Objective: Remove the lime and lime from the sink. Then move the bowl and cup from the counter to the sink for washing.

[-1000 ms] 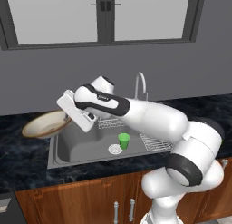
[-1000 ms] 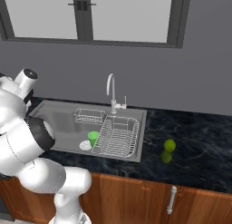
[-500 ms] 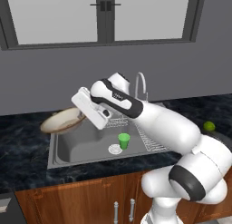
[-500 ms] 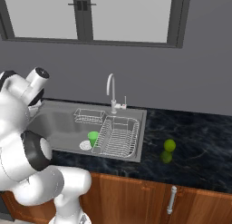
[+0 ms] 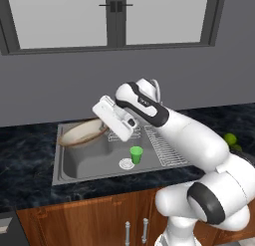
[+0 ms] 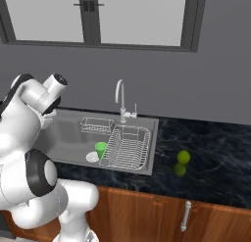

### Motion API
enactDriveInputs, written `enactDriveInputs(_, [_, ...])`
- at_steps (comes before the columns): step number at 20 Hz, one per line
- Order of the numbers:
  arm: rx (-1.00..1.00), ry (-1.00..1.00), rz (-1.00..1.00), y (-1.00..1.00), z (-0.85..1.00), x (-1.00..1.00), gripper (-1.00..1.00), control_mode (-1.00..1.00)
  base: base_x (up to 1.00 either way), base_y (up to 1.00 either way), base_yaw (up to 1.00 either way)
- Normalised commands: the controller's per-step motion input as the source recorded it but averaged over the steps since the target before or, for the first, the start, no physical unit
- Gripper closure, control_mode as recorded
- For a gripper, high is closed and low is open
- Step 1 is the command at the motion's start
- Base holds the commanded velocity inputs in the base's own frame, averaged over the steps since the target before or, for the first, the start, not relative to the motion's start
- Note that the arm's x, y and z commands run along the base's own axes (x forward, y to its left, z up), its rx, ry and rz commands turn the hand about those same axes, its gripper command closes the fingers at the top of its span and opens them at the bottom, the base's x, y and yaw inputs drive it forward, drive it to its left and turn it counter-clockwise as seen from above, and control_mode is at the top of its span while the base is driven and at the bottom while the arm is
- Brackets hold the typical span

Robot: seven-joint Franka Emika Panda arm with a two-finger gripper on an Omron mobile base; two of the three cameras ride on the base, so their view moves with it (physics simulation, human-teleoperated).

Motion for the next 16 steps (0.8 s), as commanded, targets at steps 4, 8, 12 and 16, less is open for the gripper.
enactDriveInputs(4, [0.00, 0.02, 0.17, -0.36, 0.00, -0.06, 1.00, -1.00, 0.00, 0.00, 0.00])
enactDriveInputs(8, [0.00, 0.00, 0.14, -0.42, 0.00, -0.09, 1.00, -1.00, 0.00, 0.00, 0.00])
enactDriveInputs(12, [0.00, 0.00, 0.09, -0.47, 0.00, -0.10, 1.00, -1.00, 0.00, 0.00, 0.00])
enactDriveInputs(16, [0.00, 0.04, 0.01, -0.46, -0.02, -0.07, 1.00, -1.00, 0.00, 0.00, 0.00])
